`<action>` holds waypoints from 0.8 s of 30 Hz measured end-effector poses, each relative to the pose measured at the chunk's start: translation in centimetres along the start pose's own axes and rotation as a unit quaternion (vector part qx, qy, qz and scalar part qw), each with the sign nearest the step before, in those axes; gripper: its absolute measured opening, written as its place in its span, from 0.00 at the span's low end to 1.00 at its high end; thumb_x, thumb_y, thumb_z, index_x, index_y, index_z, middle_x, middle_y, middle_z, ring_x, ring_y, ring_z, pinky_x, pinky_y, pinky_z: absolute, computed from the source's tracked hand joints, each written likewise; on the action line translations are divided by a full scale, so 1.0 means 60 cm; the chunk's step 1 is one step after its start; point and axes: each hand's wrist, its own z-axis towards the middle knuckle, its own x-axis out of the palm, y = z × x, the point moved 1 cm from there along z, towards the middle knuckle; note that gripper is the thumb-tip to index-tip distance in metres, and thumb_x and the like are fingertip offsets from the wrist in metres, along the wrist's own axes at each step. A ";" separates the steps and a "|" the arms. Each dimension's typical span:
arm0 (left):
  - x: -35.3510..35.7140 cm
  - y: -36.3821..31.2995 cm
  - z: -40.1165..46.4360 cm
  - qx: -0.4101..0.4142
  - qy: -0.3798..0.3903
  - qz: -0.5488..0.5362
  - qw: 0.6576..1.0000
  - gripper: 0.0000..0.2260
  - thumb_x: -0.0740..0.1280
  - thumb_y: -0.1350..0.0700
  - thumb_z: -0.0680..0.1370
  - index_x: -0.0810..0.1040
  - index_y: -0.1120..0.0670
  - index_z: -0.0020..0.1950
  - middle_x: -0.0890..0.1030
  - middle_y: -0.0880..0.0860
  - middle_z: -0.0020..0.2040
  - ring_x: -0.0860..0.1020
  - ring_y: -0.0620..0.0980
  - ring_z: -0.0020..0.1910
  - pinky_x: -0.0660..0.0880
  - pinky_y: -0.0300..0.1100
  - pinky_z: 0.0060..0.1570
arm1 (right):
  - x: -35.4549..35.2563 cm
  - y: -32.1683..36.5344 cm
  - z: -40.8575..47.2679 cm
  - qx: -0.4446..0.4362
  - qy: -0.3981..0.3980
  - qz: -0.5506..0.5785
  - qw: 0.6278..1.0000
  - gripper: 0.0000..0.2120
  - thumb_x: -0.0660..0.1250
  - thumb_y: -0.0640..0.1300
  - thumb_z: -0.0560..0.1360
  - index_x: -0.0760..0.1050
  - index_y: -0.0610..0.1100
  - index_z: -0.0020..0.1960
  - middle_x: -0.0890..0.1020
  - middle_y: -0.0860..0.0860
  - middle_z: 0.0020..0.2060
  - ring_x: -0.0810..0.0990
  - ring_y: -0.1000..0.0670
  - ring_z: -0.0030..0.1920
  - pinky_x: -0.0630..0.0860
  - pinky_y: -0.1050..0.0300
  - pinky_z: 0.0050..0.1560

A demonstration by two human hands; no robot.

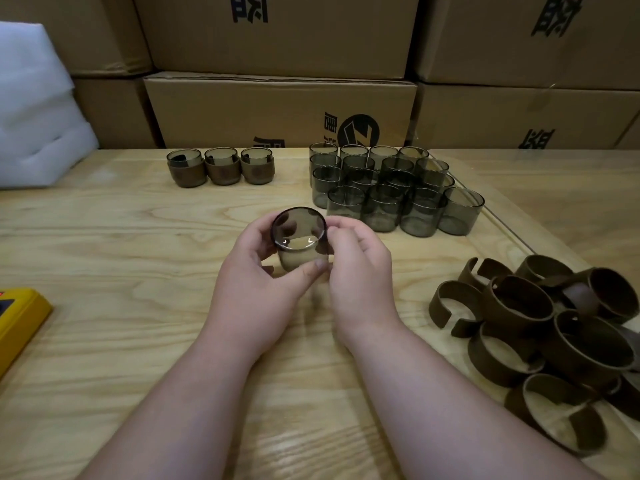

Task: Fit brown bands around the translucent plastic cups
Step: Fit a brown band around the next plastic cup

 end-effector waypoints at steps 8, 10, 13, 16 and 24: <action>0.002 0.002 0.001 -0.010 -0.007 -0.023 1.000 0.33 0.76 0.44 0.61 0.77 0.42 0.66 0.85 0.40 0.57 0.82 0.40 0.59 0.79 0.45 0.55 | 0.004 -0.001 -0.010 -0.041 0.068 -0.067 0.995 0.24 0.73 0.58 0.67 0.77 0.51 0.60 0.83 0.50 0.57 0.82 0.53 0.57 0.80 0.55 0.58; 0.003 0.002 -0.001 -0.005 0.009 0.008 1.000 0.30 0.75 0.49 0.64 0.77 0.41 0.66 0.85 0.39 0.57 0.82 0.41 0.58 0.80 0.50 0.59 | 0.008 -0.002 -0.013 -0.040 0.081 -0.107 0.990 0.32 0.74 0.64 0.62 0.75 0.55 0.62 0.81 0.51 0.60 0.81 0.54 0.59 0.79 0.53 0.62; 0.004 -0.001 -0.004 0.009 0.030 0.029 0.999 0.27 0.74 0.56 0.66 0.78 0.41 0.65 0.84 0.38 0.57 0.82 0.39 0.58 0.80 0.51 0.60 | 0.009 0.000 -0.013 -0.034 0.058 -0.114 0.991 0.29 0.74 0.65 0.61 0.78 0.53 0.58 0.82 0.49 0.57 0.83 0.50 0.56 0.80 0.46 0.60; 0.005 -0.004 -0.008 0.014 0.048 0.032 0.998 0.26 0.75 0.54 0.66 0.79 0.41 0.63 0.84 0.39 0.57 0.82 0.41 0.58 0.79 0.49 0.57 | 0.005 0.002 -0.008 -0.035 0.029 -0.101 0.994 0.19 0.76 0.60 0.66 0.81 0.50 0.51 0.85 0.48 0.51 0.84 0.45 0.54 0.80 0.40 0.58; 0.008 -0.008 -0.008 0.022 0.053 0.024 0.998 0.28 0.77 0.54 0.62 0.78 0.34 0.59 0.83 0.34 0.56 0.80 0.35 0.58 0.75 0.29 0.51 | -0.001 0.003 -0.010 -0.009 -0.023 -0.076 0.997 0.18 0.58 0.57 0.81 0.82 0.51 0.44 0.87 0.51 0.43 0.85 0.49 0.48 0.82 0.42 0.55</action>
